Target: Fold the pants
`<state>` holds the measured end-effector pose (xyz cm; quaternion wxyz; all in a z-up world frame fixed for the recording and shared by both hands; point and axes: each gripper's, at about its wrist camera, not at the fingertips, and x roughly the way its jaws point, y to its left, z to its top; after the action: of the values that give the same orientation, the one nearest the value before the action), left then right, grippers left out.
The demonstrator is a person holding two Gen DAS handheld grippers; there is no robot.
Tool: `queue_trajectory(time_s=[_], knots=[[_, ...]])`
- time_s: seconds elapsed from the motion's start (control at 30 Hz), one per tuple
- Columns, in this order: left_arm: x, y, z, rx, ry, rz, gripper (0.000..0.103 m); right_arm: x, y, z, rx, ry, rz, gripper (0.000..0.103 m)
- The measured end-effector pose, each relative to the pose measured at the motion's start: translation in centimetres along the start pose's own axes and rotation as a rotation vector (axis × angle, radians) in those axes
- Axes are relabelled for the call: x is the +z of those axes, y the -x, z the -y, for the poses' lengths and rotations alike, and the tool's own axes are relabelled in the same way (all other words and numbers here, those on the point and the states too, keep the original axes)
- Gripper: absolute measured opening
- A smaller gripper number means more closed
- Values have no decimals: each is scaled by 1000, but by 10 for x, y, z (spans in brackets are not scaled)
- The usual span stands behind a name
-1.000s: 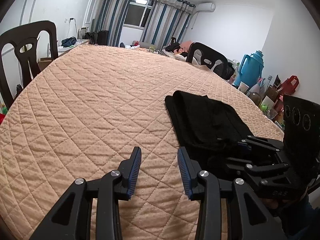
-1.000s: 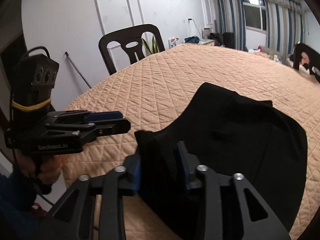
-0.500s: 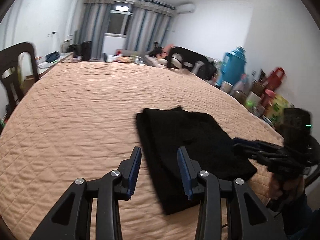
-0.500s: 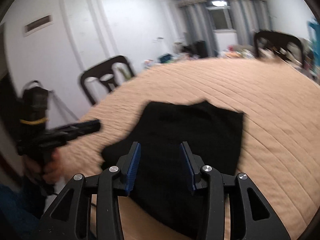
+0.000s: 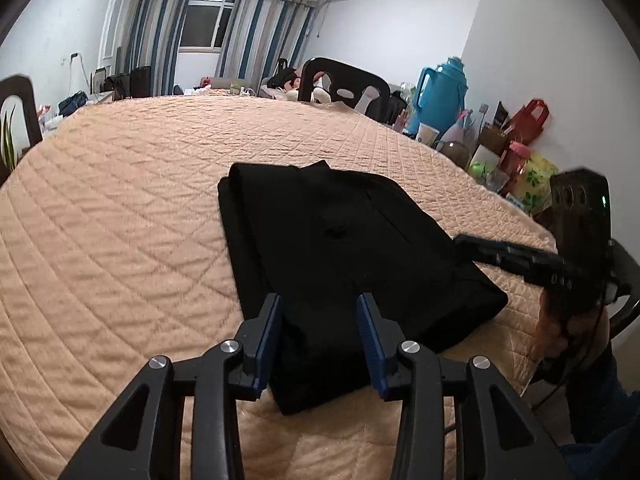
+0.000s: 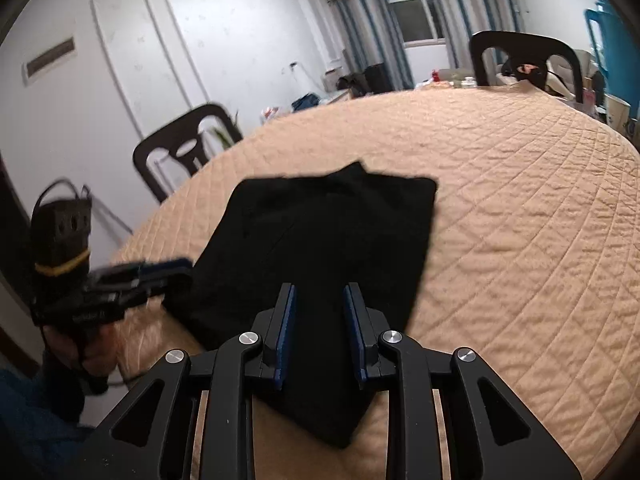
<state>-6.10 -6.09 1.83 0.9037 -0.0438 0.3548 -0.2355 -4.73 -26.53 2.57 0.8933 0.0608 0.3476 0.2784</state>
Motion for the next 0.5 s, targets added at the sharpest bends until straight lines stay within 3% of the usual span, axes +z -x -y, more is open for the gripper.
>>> queue_trajectory(time_s=[0.2, 0.33, 0.4, 0.43, 0.5], knots=[[52, -17, 10, 58, -95, 27, 40, 35, -26, 16, -50, -9, -18, 25], [73, -60, 1, 84, -86, -48, 40, 58, -58, 15, -41, 11, -72, 25], [68, -75, -5, 109, -96, -85, 43, 65, -76, 20, -95, 18, -111, 24], [66, -77, -7, 103, -94, -79, 44, 67, -83, 25, -112, 10, -122, 22], [63, -70, -10, 93, -78, -67, 44, 73, -86, 42, -104, -59, -118, 4]])
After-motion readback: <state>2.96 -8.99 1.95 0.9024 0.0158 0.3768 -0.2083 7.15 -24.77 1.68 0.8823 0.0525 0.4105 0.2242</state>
